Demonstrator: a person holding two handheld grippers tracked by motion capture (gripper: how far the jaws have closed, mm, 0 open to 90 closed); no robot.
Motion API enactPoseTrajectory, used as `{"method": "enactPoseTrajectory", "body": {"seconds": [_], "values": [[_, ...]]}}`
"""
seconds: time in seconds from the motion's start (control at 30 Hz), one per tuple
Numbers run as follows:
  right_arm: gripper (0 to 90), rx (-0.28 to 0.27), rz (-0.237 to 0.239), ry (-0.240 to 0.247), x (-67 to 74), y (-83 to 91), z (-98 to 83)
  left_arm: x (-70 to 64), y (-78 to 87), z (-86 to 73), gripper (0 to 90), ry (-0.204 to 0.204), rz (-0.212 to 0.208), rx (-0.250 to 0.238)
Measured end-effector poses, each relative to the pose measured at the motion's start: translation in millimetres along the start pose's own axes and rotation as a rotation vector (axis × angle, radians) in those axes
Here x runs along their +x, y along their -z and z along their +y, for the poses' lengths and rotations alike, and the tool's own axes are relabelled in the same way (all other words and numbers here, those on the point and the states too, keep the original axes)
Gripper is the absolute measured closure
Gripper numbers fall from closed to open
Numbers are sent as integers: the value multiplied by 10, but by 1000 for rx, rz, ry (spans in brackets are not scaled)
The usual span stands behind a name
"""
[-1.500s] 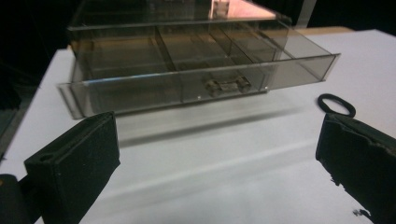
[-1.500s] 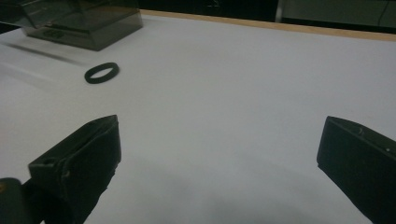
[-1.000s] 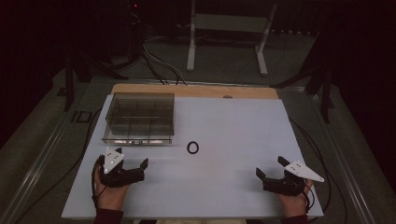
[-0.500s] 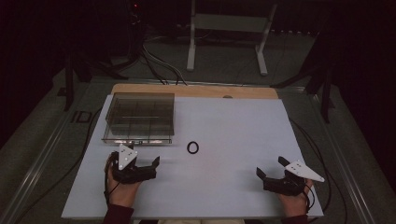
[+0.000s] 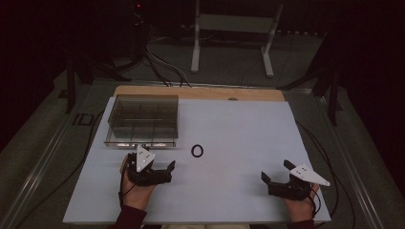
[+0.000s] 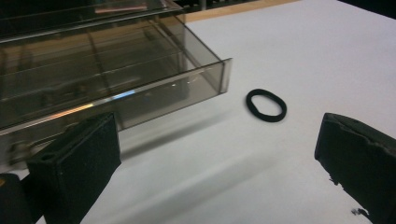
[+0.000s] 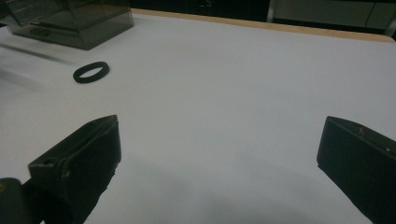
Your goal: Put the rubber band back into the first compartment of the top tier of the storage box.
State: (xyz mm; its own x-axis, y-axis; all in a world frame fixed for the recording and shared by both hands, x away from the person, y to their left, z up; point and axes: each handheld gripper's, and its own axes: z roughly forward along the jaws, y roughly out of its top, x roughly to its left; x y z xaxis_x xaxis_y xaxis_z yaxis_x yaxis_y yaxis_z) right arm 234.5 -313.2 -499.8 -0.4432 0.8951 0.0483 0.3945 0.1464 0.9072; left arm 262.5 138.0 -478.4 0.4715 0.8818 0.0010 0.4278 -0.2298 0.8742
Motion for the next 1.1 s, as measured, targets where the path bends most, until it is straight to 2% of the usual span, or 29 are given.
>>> {"method": "enactPoseTrajectory", "body": {"seconds": [0.23,0.4,0.93,1.1], "values": [[0,1,4,0,-4,0,0,-68,-68,20,17,-8,-10,12],[0,0,4,2,2,-1,3,-161,-147,52,30,-35,-24,18],[0,1,3,3,-7,1,5,-325,-365,96,43,-51,-63,46],[0,-4,1,-3,-16,8,7,-352,-416,88,45,-43,-67,47]]}}
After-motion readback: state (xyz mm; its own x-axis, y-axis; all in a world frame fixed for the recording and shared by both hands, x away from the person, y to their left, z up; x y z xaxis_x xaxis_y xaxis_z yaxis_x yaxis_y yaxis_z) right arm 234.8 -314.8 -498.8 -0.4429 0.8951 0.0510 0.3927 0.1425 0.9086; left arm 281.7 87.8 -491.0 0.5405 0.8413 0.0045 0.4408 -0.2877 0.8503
